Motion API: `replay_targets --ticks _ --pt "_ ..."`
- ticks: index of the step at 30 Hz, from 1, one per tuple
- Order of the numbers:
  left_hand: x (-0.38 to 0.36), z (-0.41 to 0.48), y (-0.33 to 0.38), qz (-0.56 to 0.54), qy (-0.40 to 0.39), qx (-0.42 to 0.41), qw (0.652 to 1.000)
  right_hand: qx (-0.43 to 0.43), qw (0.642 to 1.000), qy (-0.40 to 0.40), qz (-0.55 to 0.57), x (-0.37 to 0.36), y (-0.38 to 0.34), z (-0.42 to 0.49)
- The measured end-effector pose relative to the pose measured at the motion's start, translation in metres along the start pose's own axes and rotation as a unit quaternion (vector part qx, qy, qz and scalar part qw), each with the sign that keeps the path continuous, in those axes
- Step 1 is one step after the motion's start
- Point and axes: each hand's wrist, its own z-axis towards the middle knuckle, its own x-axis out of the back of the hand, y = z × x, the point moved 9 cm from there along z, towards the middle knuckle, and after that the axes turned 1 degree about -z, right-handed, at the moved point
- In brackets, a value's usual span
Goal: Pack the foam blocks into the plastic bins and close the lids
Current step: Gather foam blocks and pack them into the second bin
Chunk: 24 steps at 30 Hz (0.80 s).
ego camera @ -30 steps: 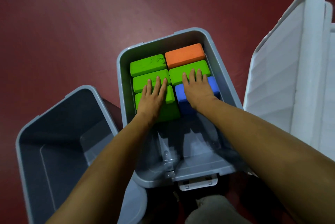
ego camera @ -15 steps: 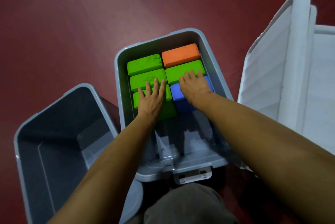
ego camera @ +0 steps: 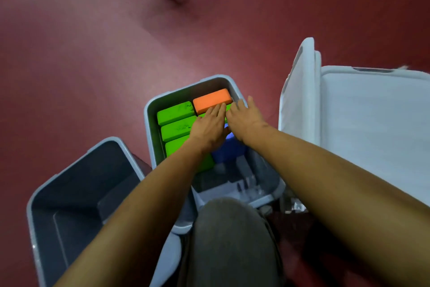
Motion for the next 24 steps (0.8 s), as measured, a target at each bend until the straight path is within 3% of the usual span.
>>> replay_targets --ticks 8,13,24 --pt "0.083 -0.020 0.088 -0.001 0.054 -0.074 0.996 -0.040 0.998 0.023 -0.048 0.037 0.064 -0.097" --pt "0.146 -0.034 0.164 -0.011 0.076 -0.118 0.990 -0.113 0.991 0.033 -0.064 0.058 0.123 -0.166" --pt "0.243 -0.084 0.339 0.033 0.119 -0.201 0.972 -0.255 0.965 0.058 -0.001 0.057 0.245 -0.339"
